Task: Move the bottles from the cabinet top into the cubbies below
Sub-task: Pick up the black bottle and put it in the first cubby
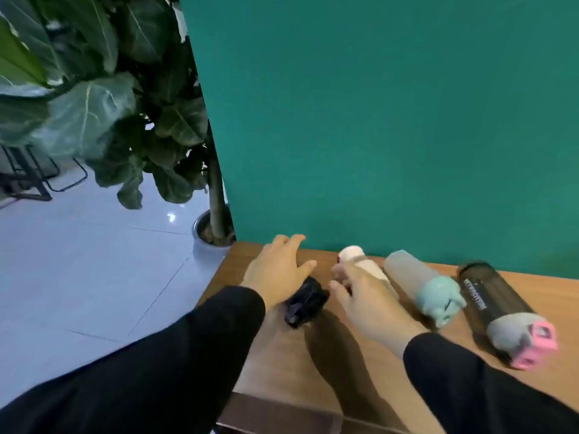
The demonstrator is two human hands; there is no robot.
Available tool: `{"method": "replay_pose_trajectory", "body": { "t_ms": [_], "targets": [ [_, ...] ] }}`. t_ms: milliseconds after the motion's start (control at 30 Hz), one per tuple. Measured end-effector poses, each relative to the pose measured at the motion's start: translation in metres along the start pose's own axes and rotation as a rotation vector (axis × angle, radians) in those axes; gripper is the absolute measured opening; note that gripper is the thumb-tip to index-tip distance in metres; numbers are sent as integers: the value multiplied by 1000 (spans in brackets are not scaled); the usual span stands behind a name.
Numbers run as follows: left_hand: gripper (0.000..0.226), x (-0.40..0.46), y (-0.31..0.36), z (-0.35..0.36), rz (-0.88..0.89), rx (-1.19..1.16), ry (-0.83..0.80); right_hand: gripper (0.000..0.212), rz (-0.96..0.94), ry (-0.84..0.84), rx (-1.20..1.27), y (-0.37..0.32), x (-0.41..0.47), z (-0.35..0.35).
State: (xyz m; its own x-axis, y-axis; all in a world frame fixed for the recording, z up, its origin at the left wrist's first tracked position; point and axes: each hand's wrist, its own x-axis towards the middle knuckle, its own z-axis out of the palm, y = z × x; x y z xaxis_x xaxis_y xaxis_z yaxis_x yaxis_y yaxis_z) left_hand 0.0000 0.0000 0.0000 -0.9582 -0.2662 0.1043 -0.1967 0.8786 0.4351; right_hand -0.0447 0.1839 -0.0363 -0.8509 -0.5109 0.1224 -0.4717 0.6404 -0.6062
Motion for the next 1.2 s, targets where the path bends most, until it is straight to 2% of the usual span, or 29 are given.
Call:
{"method": "replay_pose_trajectory", "body": {
  "t_ms": [67,133,300,433,533,667,733,833,933,1000,1100,1200],
  "targets": [
    [74,-6,-18,33,-167,-176,4,62,159,-68,187,8,-3,39],
    [73,-13,-29,57,-260,-349,-30,75,216,-86,289,5,-1,65],
    [58,-37,-46,93,-285,-700,-6,63,249,146,551,4,10,115],
    [55,-59,-49,95,-309,-919,31,68,296,270,693,-6,6,134],
    [57,-75,-50,92,-247,-917,10,69,323,333,764,-20,3,133],
    [49,-101,-51,70,-113,-859,132,69,185,415,707,-44,-20,118],
    [58,-122,-53,58,-35,-819,125,69,138,426,719,-57,-40,109],
    [87,-160,-57,42,132,-649,90,65,103,416,753,-82,-76,95],
    [111,-186,-59,26,211,-277,218,63,96,366,758,-106,-115,82],
    [113,-204,-57,16,225,-137,363,63,85,327,754,-120,-140,76],
    [109,-240,-58,8,245,-127,490,61,47,250,766,-141,-183,65],
    [101,-276,-66,5,271,-168,480,54,76,96,844,-147,-224,61]
  ]
}}
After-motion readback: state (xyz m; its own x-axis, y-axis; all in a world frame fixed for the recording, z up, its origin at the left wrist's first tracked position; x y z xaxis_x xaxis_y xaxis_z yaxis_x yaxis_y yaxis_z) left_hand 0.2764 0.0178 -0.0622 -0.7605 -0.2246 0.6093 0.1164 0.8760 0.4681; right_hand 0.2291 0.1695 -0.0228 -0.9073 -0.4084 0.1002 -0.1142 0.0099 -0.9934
